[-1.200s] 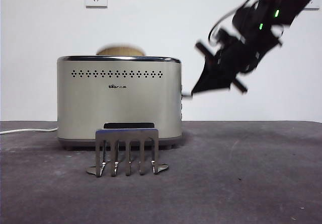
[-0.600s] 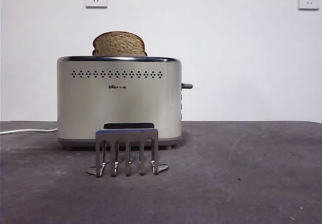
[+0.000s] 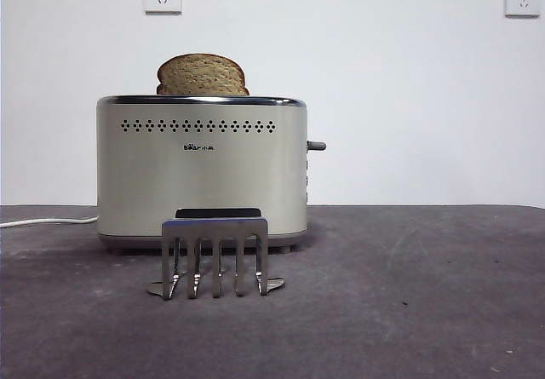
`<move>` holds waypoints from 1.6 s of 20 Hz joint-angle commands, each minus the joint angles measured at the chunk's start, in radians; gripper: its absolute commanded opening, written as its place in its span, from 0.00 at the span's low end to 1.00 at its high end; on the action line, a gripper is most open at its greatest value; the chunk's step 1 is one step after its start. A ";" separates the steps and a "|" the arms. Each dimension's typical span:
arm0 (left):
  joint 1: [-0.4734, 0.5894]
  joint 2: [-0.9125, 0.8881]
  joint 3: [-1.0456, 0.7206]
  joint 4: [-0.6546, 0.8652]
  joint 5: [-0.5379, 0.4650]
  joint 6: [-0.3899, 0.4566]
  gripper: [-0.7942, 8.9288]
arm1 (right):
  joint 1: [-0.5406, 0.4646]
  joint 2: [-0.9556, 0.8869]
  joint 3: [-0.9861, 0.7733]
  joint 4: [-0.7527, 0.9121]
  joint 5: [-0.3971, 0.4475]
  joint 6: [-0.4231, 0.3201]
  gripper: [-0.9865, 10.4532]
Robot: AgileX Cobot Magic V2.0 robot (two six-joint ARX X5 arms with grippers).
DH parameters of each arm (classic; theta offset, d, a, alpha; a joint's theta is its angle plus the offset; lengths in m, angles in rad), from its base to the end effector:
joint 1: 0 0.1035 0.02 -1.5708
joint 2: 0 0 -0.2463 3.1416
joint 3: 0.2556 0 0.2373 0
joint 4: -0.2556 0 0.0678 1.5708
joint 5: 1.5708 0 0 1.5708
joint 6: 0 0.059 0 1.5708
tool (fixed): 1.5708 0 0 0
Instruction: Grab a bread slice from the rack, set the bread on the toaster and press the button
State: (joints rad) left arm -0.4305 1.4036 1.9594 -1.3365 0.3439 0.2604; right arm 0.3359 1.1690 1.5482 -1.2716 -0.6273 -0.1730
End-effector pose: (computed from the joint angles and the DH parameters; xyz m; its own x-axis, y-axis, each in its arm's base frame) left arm 0.2007 -0.1141 0.4317 0.4671 -0.5855 -0.6626 0.7546 0.6545 -0.0464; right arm 0.1654 0.0944 0.3809 0.2862 0.7216 -0.6303 -0.7320 0.5892 0.3422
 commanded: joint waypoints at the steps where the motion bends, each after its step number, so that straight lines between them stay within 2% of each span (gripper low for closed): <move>1: -0.002 0.000 -0.002 -0.049 0.003 -0.007 0.08 | 0.002 -0.005 -0.006 0.002 0.002 -0.011 0.08; 18: 0.014 -0.018 -0.002 -0.039 -0.008 0.002 0.08 | -0.001 -0.005 -0.006 0.003 0.006 -0.001 0.09; 20: 0.055 -0.064 -0.003 0.068 -0.037 0.048 0.08 | -0.001 -0.005 -0.006 0.003 0.006 0.000 0.09; 22: 0.127 -0.135 -0.006 0.225 -0.021 0.051 0.08 | -0.001 -0.005 -0.006 0.003 0.005 0.000 0.09; 25: 0.246 -0.260 -0.051 0.378 -0.022 0.050 0.08 | -0.001 -0.005 -0.006 0.003 0.006 -0.001 0.09; 27: 0.327 -0.353 -0.144 0.444 -0.028 0.051 0.08 | -0.001 -0.005 -0.006 0.003 0.006 0.000 0.09; 30: 0.424 -0.531 -0.391 0.609 -0.043 0.077 0.08 | -0.001 -0.005 -0.006 0.003 0.006 0.000 0.09; 32: 0.460 -0.641 -0.573 0.729 -0.097 0.081 0.08 | -0.001 -0.005 -0.006 0.003 0.006 0.000 0.09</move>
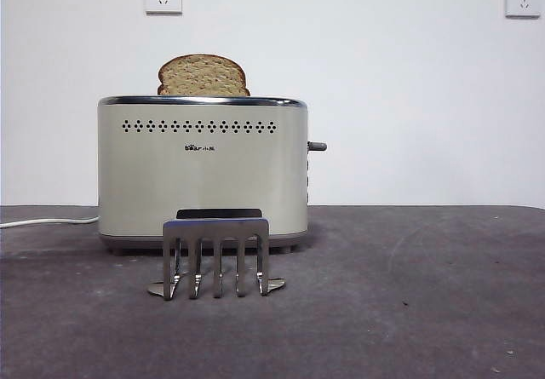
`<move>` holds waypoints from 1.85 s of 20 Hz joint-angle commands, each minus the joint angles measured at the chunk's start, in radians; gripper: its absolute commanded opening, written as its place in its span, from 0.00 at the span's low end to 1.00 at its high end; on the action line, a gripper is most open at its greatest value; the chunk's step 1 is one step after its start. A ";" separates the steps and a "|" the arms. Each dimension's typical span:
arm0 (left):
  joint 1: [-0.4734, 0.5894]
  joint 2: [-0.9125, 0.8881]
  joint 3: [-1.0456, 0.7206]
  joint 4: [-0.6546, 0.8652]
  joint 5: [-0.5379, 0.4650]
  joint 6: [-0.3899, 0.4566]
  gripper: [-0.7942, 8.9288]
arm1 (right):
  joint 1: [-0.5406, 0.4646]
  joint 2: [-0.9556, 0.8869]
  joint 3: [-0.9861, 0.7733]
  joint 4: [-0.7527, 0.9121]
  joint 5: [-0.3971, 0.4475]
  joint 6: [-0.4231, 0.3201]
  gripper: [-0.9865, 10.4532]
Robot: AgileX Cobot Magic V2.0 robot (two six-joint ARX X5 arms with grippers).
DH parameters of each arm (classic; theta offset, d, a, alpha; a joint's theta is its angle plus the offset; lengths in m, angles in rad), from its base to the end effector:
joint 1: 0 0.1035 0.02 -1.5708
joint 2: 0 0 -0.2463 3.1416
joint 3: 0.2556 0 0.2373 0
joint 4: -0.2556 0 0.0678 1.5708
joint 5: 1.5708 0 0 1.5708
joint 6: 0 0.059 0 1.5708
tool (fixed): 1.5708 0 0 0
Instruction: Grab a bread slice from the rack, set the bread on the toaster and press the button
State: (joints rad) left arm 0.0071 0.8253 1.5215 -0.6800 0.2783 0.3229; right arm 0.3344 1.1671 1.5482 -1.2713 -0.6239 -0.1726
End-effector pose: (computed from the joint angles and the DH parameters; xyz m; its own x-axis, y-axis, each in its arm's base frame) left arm 0.1152 -0.0154 0.4798 0.9633 -0.2679 0.0156 0.2489 0.9136 0.3215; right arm 0.1652 0.0939 0.3812 0.2907 0.7195 -0.6308 -0.7306 0.5926 0.3392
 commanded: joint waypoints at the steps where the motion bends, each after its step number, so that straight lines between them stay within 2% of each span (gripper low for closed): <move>1: 0.031 -0.107 -0.215 0.123 -0.042 0.017 0.08 | 0.000 -0.003 -0.006 0.002 0.002 -0.001 0.09; 10: 0.035 -0.494 -0.961 0.498 -0.046 -0.017 0.08 | 0.000 -0.003 -0.006 0.002 0.002 -0.001 0.09; 17: 0.035 -0.721 -1.331 0.542 -0.051 -0.017 0.08 | 0.000 -0.003 -0.006 0.002 0.002 -0.001 0.09; 21: 0.035 -0.816 -1.460 0.526 -0.067 -0.017 0.08 | 0.000 -0.003 -0.006 0.002 0.002 -0.001 0.09; 24: 0.035 -0.823 -1.514 0.498 -0.066 -0.018 0.08 | 0.000 -0.003 -0.006 0.002 0.002 -0.001 0.09; 27: 0.035 -0.823 -1.514 0.499 -0.066 -0.056 0.08 | 0.000 -0.003 -0.006 0.005 0.002 -0.001 0.09; 29: 0.035 -0.823 -1.514 0.500 -0.065 -0.113 0.08 | 0.000 -0.003 -0.006 0.005 0.002 -0.001 0.09; 37: 0.035 -0.823 -1.514 0.500 -0.067 -0.114 0.08 | 0.000 -0.003 -0.006 0.005 0.002 -0.001 0.09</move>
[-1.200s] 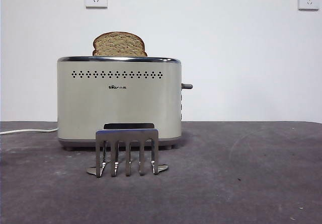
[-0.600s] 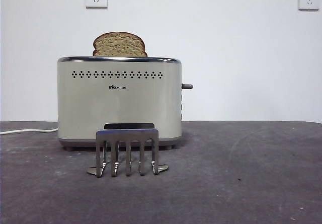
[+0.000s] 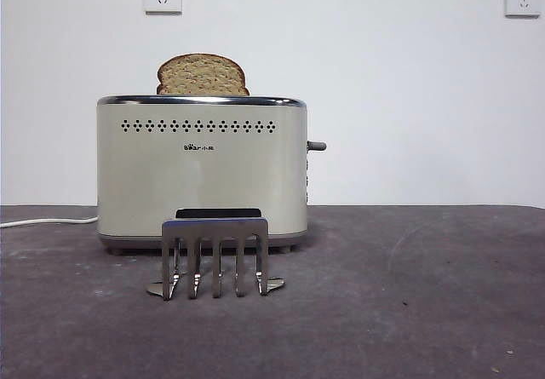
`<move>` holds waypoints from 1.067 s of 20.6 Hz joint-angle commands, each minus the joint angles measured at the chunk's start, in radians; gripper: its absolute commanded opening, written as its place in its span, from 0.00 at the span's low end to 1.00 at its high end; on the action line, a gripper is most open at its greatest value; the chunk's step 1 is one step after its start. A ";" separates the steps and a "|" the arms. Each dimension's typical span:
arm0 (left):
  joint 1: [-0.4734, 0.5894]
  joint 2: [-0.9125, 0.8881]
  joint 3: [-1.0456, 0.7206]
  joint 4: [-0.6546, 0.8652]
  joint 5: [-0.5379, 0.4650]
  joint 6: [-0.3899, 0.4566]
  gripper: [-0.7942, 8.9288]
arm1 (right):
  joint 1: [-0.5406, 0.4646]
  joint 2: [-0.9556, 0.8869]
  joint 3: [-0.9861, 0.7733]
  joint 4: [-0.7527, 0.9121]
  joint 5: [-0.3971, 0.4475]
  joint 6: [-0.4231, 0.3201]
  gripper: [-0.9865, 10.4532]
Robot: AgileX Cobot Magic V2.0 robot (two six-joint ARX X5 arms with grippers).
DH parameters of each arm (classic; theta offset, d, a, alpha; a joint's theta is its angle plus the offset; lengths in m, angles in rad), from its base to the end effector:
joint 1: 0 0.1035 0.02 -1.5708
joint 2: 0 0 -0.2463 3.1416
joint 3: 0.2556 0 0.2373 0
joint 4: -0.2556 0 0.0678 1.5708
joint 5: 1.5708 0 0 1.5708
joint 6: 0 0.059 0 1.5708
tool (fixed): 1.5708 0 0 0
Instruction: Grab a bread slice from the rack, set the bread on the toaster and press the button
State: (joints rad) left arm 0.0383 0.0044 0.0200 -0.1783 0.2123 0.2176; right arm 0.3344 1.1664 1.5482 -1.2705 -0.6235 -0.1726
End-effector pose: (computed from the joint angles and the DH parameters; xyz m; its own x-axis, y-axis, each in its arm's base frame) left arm 0.1265 -0.0076 0.1478 0.9720 -0.1736 -0.1583 0.2013 0.9629 0.1797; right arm 0.1651 0.0938 0.3813 0.2918 0.7195 -0.6302 -0.7309 0.5927 0.3382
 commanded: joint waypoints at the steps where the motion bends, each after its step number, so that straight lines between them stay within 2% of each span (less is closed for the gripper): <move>1: 0.003 -0.002 -0.013 -0.002 -0.001 -0.008 0.08 | 0.000 -0.002 -0.006 0.005 0.002 -0.001 0.09; 8: 0.003 -0.002 -0.013 -0.002 -0.001 -0.008 0.08 | -0.002 -0.002 -0.006 0.005 0.002 0.000 0.09; 10: 0.003 -0.002 -0.013 -0.002 -0.001 -0.008 0.08 | -0.038 -0.036 -0.006 0.005 0.008 -0.011 0.09; 11: 0.003 -0.002 -0.013 -0.002 -0.001 -0.008 0.08 | -0.054 -0.066 -0.006 0.014 0.048 -0.007 0.09; 13: 0.003 -0.002 -0.013 -0.002 -0.001 -0.008 0.08 | -0.075 -0.134 -0.013 0.091 0.170 0.128 0.09; 14: 0.003 -0.002 -0.013 -0.002 -0.001 -0.008 0.08 | -0.088 -0.173 -0.026 0.145 0.228 0.158 0.09; 15: 0.003 -0.002 -0.013 -0.002 -0.002 -0.008 0.08 | -0.104 -0.219 -0.050 0.206 0.265 0.165 0.09; 17: 0.003 -0.002 -0.013 -0.002 -0.001 -0.008 0.08 | -0.145 -0.316 -0.128 0.329 0.280 0.164 0.09; 19: 0.003 -0.002 -0.013 -0.002 -0.002 -0.008 0.08 | -0.198 -0.426 -0.267 0.462 0.311 0.191 0.09; 22: 0.003 -0.002 -0.013 -0.002 -0.001 -0.008 0.08 | -0.259 -0.597 -0.560 0.690 0.447 0.244 0.09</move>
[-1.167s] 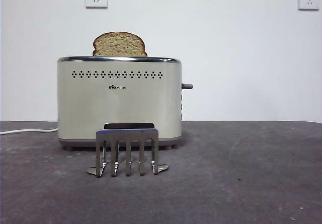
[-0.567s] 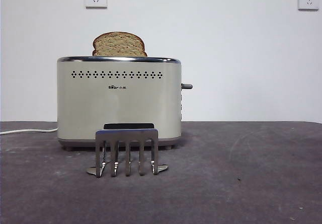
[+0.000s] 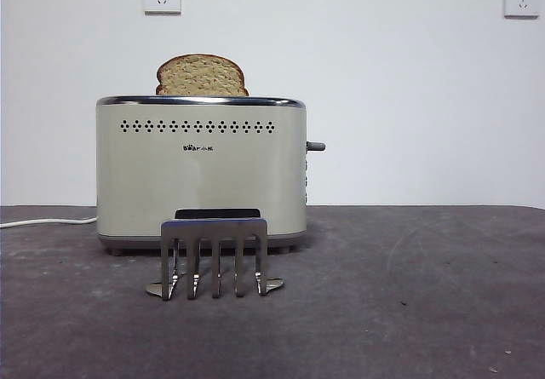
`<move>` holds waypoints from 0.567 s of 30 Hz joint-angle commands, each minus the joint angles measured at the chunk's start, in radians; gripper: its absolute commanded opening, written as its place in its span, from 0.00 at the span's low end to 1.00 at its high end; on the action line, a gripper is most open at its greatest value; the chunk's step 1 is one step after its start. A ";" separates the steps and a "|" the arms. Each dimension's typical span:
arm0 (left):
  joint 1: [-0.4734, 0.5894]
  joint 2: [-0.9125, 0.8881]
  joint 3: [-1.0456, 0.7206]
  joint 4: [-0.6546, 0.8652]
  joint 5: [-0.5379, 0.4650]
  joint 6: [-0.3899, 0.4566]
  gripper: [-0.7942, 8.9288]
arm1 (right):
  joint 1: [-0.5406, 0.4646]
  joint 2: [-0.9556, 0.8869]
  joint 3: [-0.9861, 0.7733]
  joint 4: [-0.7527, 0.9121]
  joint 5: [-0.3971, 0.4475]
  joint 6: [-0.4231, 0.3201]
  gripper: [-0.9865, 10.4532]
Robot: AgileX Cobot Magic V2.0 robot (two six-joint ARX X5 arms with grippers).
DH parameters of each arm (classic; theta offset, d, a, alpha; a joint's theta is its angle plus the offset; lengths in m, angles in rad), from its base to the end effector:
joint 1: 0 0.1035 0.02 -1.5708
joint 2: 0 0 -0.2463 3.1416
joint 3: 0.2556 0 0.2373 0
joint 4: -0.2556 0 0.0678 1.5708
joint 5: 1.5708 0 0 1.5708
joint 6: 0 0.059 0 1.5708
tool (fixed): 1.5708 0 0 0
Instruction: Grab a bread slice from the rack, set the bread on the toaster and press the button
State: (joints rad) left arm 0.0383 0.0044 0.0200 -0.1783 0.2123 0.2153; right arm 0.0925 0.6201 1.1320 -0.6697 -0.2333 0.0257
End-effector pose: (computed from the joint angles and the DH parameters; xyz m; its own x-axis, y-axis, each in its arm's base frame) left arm 0.1265 -0.0076 0.1478 0.9720 -0.1736 -0.1583 0.2010 0.9634 0.1775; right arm 0.1122 0.0241 0.3917 0.9354 0.3189 -0.1529 -0.3131 0.9477 0.0617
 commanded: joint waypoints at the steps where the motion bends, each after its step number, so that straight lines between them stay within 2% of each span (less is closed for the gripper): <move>1: 0.003 -0.002 -0.013 -0.002 -0.001 -0.006 0.08 | -0.024 -0.080 -0.201 0.139 0.079 0.051 0.09; 5: 0.003 -0.002 -0.013 -0.002 -0.001 -0.006 0.08 | -0.047 -0.200 -0.430 0.333 0.095 0.064 0.09; 11: 0.003 -0.002 -0.013 -0.002 -0.001 -0.006 0.08 | -0.048 -0.329 -0.692 0.527 0.112 0.063 0.09; 17: 0.003 -0.002 -0.013 -0.002 -0.001 -0.006 0.08 | -0.048 -0.437 -0.894 0.592 0.112 0.064 0.09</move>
State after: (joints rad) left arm 0.0383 0.0044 0.0200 -0.1783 0.2123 0.2153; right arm 0.0456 0.1947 0.2634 -0.0853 -0.1265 0.0799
